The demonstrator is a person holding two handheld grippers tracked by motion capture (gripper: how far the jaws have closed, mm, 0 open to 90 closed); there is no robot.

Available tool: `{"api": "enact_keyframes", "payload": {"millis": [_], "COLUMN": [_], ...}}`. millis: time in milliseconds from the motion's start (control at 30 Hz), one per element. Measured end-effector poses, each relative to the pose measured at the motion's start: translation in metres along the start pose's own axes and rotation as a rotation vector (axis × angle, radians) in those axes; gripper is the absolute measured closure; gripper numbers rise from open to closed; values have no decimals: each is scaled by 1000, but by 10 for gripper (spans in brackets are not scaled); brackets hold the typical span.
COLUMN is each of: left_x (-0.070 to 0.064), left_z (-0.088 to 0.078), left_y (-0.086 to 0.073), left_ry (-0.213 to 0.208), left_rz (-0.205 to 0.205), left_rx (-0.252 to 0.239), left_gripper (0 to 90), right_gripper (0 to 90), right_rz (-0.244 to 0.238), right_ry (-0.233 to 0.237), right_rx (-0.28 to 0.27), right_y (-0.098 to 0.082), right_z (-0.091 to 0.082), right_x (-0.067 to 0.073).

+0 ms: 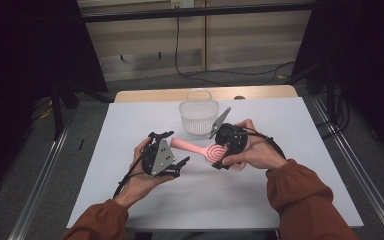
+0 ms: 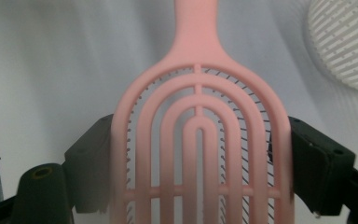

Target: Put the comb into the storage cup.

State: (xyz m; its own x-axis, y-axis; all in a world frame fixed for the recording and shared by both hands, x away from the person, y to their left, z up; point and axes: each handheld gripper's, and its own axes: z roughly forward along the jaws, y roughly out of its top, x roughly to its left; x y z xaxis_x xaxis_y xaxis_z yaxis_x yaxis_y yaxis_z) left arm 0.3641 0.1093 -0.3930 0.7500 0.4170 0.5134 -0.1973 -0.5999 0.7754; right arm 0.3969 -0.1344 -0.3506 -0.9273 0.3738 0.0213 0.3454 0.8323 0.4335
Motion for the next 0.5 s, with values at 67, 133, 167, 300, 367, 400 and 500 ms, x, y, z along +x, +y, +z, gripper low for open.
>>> {"api": "enact_keyframes", "payload": {"millis": [67,133,167,300,367,400,500], "left_x": [-3,-5,-6,-11,-13,-13,-14], "left_z": [4,8,10,15,18,20,22], "left_y": [1,1,1,1,0,-1,-2], "left_ry": [3,4,3,19,28,36,49], "left_rz": [54,82,92,176,198,207,240], "left_rx": [12,16,18,35,46,54,66], "left_gripper": [152,163,163,209,245,269,281], "right_gripper": [193,193,193,193,193,193,193], "right_rz": [-4,-3,-2,3,1,1,-3], "right_ry": [2,8,10,17,24,21,25], "right_rx": [6,10,12,14,21,20,31], "right_y": [2,4,5,8,10,10,11], "right_z": [1,2,3,5,6,6,8], "right_x": [0,0,0,0,0,0,-1]}}
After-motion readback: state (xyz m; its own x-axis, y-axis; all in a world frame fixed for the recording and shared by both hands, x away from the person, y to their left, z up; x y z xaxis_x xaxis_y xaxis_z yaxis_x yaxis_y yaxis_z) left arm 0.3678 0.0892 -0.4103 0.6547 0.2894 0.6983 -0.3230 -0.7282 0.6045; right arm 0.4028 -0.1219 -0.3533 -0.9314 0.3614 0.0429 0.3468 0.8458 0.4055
